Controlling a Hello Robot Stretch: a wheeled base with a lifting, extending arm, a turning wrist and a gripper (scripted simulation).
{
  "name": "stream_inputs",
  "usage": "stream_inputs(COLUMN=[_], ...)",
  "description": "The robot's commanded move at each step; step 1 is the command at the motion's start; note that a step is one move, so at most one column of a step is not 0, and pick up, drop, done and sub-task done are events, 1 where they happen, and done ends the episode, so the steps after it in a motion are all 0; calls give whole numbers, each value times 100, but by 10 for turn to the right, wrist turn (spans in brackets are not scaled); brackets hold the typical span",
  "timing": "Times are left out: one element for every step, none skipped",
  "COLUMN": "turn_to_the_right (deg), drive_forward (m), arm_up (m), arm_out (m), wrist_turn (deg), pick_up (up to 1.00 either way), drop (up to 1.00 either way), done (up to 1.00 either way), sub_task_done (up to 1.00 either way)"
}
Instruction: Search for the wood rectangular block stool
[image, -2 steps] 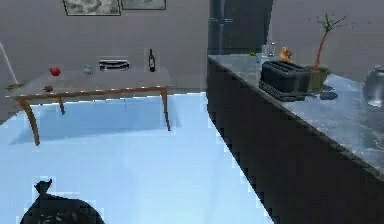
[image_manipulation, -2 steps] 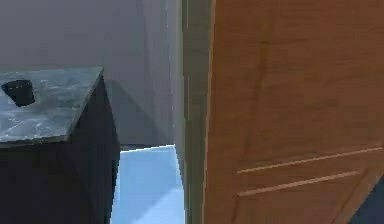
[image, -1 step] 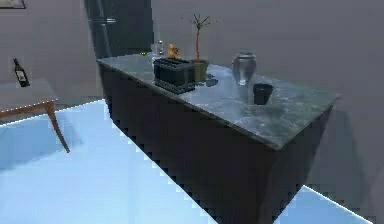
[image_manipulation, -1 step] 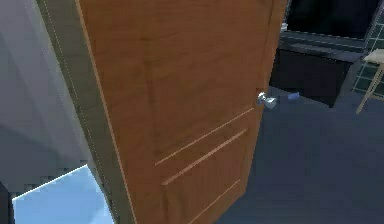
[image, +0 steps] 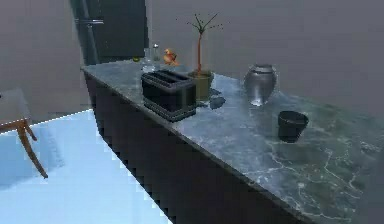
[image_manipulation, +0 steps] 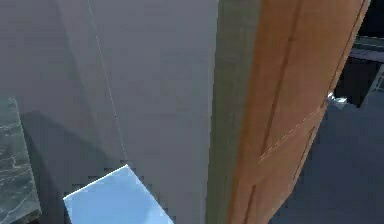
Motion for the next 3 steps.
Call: stream_inputs(turn_to_the_right=[-390, 0, -240], drive_forward=[0, 100, 0], arm_up=[0, 0, 0], arm_out=[0, 0, 0], wrist_turn=[0, 0, 0], pick_up=[0, 0, 0], drop=[0, 0, 0], done=[0, 0, 0], sub_task_done=[0, 0, 0])
